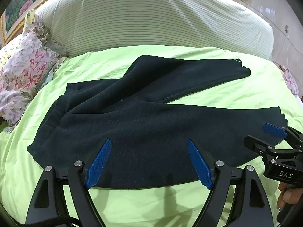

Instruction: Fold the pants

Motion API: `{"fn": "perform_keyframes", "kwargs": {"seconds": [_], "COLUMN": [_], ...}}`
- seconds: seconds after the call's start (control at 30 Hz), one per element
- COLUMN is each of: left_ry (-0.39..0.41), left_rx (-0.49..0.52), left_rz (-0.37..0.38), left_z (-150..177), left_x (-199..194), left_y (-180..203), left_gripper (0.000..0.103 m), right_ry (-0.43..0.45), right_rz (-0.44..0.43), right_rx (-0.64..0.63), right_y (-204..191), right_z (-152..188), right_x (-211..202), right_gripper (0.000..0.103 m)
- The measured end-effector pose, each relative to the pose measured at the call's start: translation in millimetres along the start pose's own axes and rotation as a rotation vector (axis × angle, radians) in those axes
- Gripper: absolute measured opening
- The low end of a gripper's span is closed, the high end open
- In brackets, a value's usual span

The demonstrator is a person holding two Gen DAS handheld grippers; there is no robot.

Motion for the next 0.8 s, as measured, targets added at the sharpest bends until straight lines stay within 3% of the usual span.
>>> {"fn": "perform_keyframes", "kwargs": {"seconds": [0.8], "left_ry": [-0.006], "left_rx": [-0.001], "left_rz": [0.0], "left_z": [1.0], "left_x": [3.8], "left_y": [-2.1], "left_gripper": [0.083], "right_ry": [-0.004], "right_rz": [0.008], "right_rx": [-0.004], "right_y": [-0.8], "right_z": [-1.8], "right_x": [2.1], "right_gripper": [0.086]}}
Point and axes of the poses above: each gripper's, at about its wrist camera, not at the fingertips, and x roughly the way its jaws point, y to its right, z to its underside, the point moved 10 cm from there along x, roughly the way its jaws point, and after that the axes turned 5 degrees about z, right-handed, at the moved point
